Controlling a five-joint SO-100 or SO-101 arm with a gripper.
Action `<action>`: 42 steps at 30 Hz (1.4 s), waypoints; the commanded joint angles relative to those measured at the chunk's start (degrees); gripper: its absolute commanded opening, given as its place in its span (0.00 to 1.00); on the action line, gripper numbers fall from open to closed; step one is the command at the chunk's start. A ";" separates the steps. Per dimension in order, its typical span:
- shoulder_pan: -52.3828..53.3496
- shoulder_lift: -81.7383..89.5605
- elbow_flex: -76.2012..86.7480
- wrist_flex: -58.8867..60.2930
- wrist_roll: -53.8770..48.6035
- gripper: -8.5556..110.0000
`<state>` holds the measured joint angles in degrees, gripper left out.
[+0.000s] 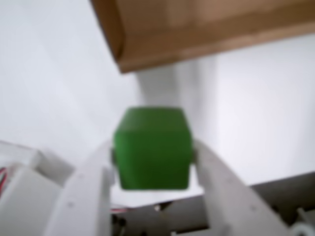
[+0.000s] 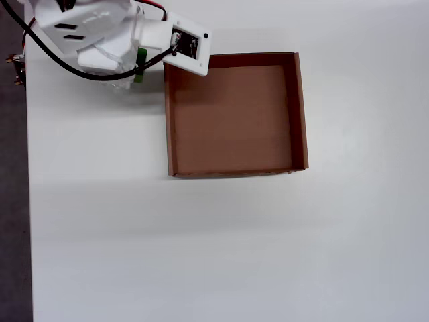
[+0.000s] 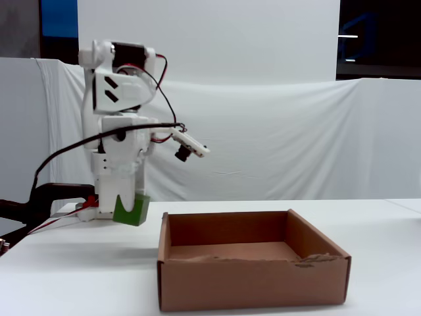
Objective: Grasp a green cube and put it in a box.
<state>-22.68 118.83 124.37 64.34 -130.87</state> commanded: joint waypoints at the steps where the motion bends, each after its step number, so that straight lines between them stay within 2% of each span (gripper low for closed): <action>1: -1.14 3.16 -5.54 2.55 0.44 0.20; 12: -3.08 4.92 -10.37 4.57 2.90 0.19; 24: -5.89 -0.35 -17.31 3.52 10.11 0.19; 36: -8.96 -4.48 -18.11 -0.26 27.51 0.19; 42: -8.96 -4.83 -15.82 -1.49 32.70 0.19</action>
<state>-31.29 113.82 109.07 63.81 -99.49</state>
